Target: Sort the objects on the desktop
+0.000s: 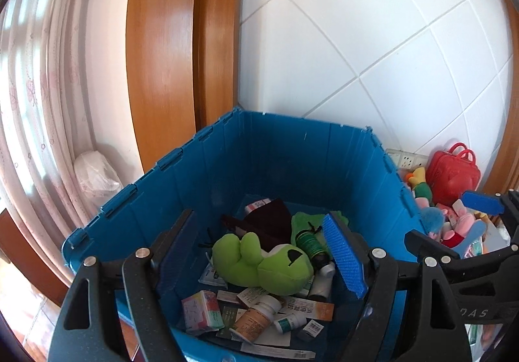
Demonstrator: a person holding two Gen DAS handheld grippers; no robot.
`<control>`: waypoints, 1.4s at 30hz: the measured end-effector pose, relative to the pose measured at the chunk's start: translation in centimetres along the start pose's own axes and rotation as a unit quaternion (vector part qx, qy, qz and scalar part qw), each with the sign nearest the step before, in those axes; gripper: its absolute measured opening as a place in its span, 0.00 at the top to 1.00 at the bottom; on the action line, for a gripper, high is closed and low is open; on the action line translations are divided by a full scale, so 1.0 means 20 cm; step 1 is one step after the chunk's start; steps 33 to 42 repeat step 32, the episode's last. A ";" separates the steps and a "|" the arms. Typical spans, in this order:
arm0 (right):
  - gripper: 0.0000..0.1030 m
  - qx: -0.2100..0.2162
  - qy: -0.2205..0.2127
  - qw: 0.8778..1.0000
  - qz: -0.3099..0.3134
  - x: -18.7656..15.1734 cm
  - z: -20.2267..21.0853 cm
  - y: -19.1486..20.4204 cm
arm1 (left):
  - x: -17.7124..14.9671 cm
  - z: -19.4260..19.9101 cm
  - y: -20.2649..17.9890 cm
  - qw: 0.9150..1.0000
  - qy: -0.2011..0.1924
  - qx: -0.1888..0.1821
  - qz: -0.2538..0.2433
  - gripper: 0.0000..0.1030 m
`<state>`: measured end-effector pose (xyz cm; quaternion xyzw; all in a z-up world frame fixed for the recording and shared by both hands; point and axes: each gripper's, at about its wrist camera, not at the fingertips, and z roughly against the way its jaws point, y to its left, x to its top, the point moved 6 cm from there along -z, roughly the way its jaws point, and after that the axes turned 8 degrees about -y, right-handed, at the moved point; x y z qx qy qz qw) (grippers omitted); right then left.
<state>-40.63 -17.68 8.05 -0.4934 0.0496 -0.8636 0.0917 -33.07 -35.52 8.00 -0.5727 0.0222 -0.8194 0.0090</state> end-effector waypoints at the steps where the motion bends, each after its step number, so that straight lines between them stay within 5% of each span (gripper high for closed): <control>1: 0.00 0.001 -0.006 1.000 -0.011 -0.02 0.04 -0.01 | 0.00 0.04 -0.02 1.000 -0.012 -0.002 -0.007 0.23; 10: 0.00 -0.009 -0.019 0.998 -0.067 -0.18 0.23 -0.12 | -0.05 0.19 -0.11 0.999 -0.034 -0.010 -0.014 0.02; 19: 0.00 -0.039 -0.014 0.996 -0.078 -0.23 0.30 -0.17 | -0.10 0.18 -0.14 1.000 -0.002 -0.011 -0.028 0.02; 42: 0.00 -0.048 -0.014 0.995 -0.090 -0.26 0.32 -0.19 | -0.12 0.20 -0.12 0.999 -0.006 -0.008 -0.036 0.02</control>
